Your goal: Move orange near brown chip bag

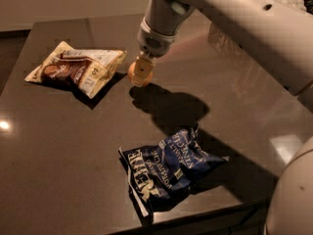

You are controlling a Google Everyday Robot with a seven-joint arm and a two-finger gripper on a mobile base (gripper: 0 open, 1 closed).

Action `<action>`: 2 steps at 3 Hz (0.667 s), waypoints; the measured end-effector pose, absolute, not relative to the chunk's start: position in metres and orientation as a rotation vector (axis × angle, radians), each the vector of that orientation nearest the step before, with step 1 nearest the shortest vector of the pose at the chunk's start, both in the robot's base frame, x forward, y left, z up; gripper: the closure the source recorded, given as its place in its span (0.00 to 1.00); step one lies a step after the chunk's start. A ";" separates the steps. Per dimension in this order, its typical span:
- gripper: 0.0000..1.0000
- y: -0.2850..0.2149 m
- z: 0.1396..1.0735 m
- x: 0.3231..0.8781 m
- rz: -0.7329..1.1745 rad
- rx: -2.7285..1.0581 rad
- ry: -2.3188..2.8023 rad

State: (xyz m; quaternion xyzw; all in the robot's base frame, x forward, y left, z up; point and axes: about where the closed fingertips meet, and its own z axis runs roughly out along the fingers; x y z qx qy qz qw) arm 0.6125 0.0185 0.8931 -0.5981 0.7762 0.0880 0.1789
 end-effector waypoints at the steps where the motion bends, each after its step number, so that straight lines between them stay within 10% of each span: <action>1: 1.00 0.047 0.880 0.607 0.289 -1.727 2.185; 2: 0.82 0.062 0.871 0.605 0.302 -1.740 2.176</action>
Offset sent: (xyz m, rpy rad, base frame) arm -0.0091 0.0591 -0.0305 0.0207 0.0330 0.0557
